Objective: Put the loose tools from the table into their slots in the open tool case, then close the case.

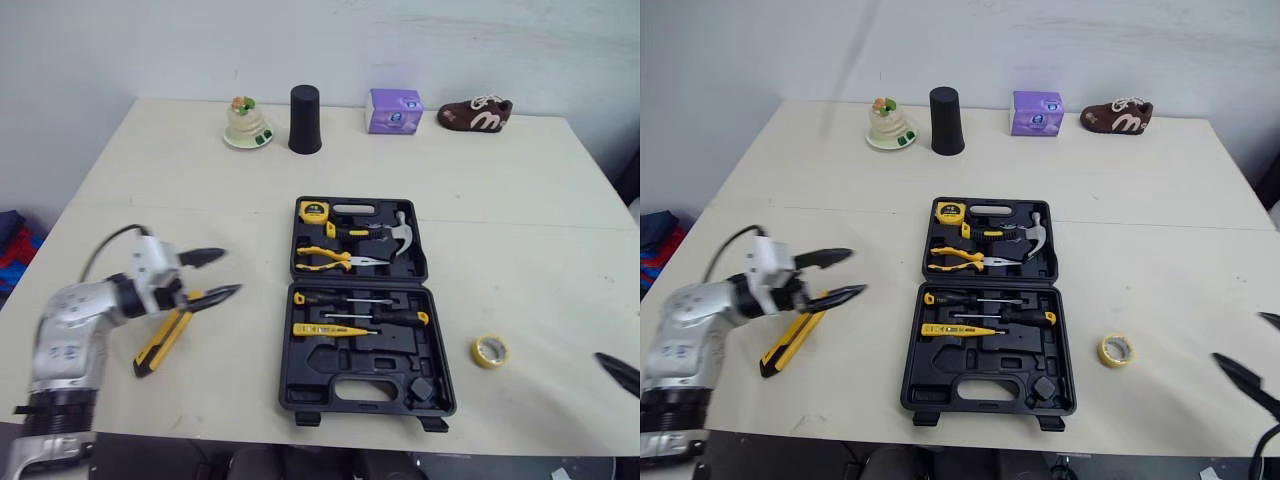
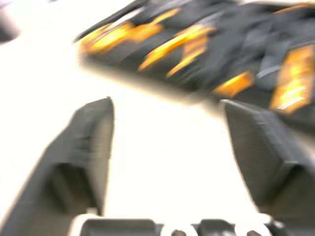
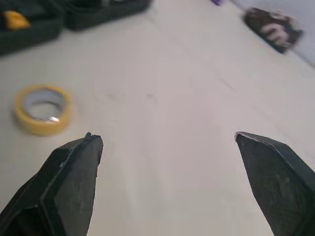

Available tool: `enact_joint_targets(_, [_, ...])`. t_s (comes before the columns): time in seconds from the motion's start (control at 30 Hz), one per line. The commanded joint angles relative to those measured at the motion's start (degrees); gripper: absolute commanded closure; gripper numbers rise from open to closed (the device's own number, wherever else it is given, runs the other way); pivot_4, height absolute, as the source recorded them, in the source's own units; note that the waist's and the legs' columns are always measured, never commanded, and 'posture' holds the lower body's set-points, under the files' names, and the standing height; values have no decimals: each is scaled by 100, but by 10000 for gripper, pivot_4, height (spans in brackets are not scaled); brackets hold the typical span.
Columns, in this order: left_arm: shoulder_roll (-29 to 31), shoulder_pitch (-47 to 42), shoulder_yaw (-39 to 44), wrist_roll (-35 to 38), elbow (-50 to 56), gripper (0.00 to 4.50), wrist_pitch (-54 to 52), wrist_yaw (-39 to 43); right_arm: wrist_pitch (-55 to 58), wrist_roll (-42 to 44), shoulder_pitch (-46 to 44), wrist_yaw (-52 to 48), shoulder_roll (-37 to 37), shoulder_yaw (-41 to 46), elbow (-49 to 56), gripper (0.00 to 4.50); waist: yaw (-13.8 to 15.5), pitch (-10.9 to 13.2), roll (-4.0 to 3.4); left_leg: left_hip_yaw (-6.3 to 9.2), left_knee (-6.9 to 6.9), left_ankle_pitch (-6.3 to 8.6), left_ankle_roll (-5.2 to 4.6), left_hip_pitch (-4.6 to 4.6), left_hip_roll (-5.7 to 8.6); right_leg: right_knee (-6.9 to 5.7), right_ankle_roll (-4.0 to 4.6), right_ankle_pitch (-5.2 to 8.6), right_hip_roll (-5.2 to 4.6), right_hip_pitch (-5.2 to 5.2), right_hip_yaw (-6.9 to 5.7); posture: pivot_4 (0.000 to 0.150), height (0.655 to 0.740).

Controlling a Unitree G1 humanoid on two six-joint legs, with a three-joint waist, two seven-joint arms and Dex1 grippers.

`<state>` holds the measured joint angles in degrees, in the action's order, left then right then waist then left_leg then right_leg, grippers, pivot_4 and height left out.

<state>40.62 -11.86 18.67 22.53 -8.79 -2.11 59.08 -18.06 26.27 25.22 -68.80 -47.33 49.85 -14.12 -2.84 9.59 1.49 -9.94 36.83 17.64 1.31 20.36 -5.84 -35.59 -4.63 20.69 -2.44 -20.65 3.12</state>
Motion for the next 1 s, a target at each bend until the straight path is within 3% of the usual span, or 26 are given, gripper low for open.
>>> enact_joint_targets(0.03, [238,514,1059,8,-409,333,268,-625,-669,-225,-154,478,-242,477,-1227,0,-20,3,0,-1,0,4,-4,1,1,6,0,0,-3,1,0,1500,7400])
enact_joint_targets(0.3, [1059,1662,2565,-229,-2242,333,930,-1474,-1448,-444,-59,1422,-653,756,-3353,0,-115,10,5,-13,-11,39,7,-9,0,6,65,37,-15,-4,5,1500,7400])
enact_joint_targets(0.5, [1039,2019,2662,-136,-1990,333,808,-1554,-1720,-343,-456,1301,-770,377,-3856,0,-198,9,6,-13,-42,41,14,-26,15,4,94,51,-35,11,1,1500,7400])
enact_joint_targets(0.63, [779,2258,2664,115,-1187,333,533,-1469,-1532,-61,-977,779,-620,11,-3380,0,-253,9,8,-14,-47,25,15,-28,13,-2,60,32,-29,10,2,1500,7400])
enact_joint_targets(0.73, [513,2669,2550,561,98,333,-11,-1249,-1164,363,-1392,272,-326,-468,-2353,0,-340,10,9,-14,-70,7,33,-36,9,-4,-17,-9,-18,10,3,1500,7400])
enact_joint_targets(1.0, [412,3276,2026,1089,2755,333,-2154,-1884,-371,980,-1908,-211,251,-1667,46,0,-293,29,-20,-3,-79,-29,43,-19,0,5,-15,-6,2,-7,0,1500,7400])
